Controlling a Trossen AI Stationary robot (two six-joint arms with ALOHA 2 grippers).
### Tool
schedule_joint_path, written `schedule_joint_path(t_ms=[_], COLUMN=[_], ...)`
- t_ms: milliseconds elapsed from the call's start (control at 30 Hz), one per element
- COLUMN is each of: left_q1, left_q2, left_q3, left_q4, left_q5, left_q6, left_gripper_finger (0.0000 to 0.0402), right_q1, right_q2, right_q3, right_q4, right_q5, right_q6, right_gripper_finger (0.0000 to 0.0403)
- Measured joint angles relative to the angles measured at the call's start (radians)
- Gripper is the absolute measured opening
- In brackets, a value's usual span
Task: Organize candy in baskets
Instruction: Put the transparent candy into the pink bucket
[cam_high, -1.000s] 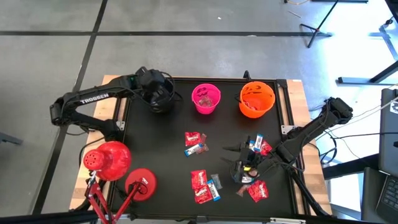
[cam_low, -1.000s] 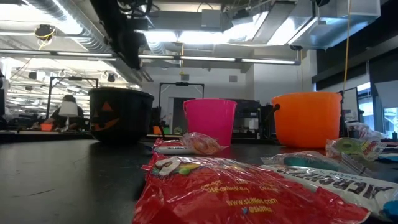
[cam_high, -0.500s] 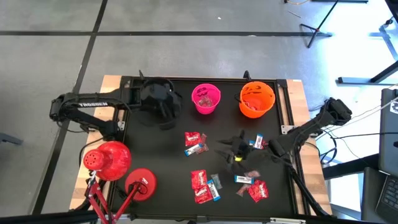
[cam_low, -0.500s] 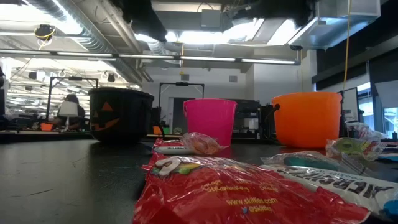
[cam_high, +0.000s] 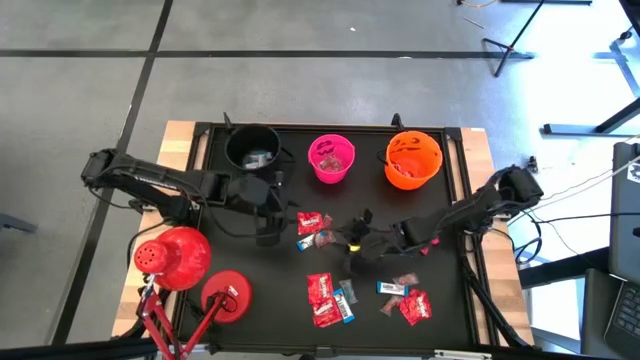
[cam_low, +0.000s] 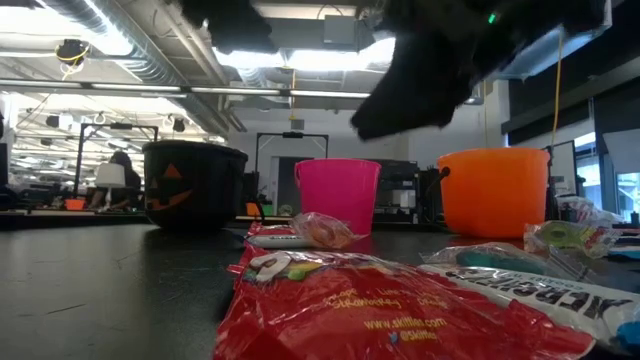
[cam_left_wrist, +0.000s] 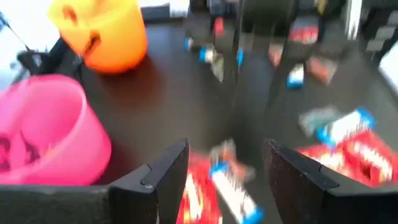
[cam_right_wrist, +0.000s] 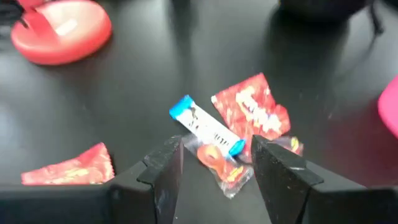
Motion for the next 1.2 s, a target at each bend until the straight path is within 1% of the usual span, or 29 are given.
schedule_joint_path(t_ms=[100,267,500,700,767,833,933,1133,1200], left_q1=[-0.001,-0.001,-0.001,-0.013,-0.014,-0.013,-0.013,-0.022,-0.022], left_q2=[-0.002,-0.002,-0.002,-0.002,-0.002,-0.002,-0.002,-0.002,-0.002], left_q3=[-0.019,-0.023,-0.023,-0.023,-0.023,-0.023,-0.023,-0.022,-0.022], left_q4=[0.107,0.191,0.193,0.197,0.2,0.199,0.2,0.2,0.199], left_q5=[-0.001,-0.001,-0.001,-0.001,-0.002,-0.009,-0.019,-0.02,-0.02], left_q6=[0.001,0.003,-0.027,-0.03,-0.033,-0.049,-0.056,-0.057,-0.057], left_gripper_finger=[0.0196,0.0196,0.0195,0.0195,0.0195,0.0195,0.0195,0.0195,0.0195], right_q1=[-0.025,-0.047,-0.063,-0.065,-0.064,-0.064,-0.064,-0.064,-0.064], right_q2=[0.038,0.106,0.197,0.234,0.241,0.242,0.242,0.242,0.242], right_q3=[0.0,0.0,0.0,0.0,0.0,0.0,0.0,0.0,0.0], right_q4=[0.004,0.063,0.125,0.112,0.114,0.098,0.092,0.092,0.099], right_q5=[-0.034,-0.047,-0.083,-0.093,-0.093,-0.093,-0.093,-0.093,-0.093], right_q6=[0.029,0.048,0.052,0.081,0.081,0.081,0.081,0.077,0.078], right_gripper_finger=[0.0186,0.0186,0.0186,0.0185,0.0178,0.0162,0.0124,0.0017,0.0008])
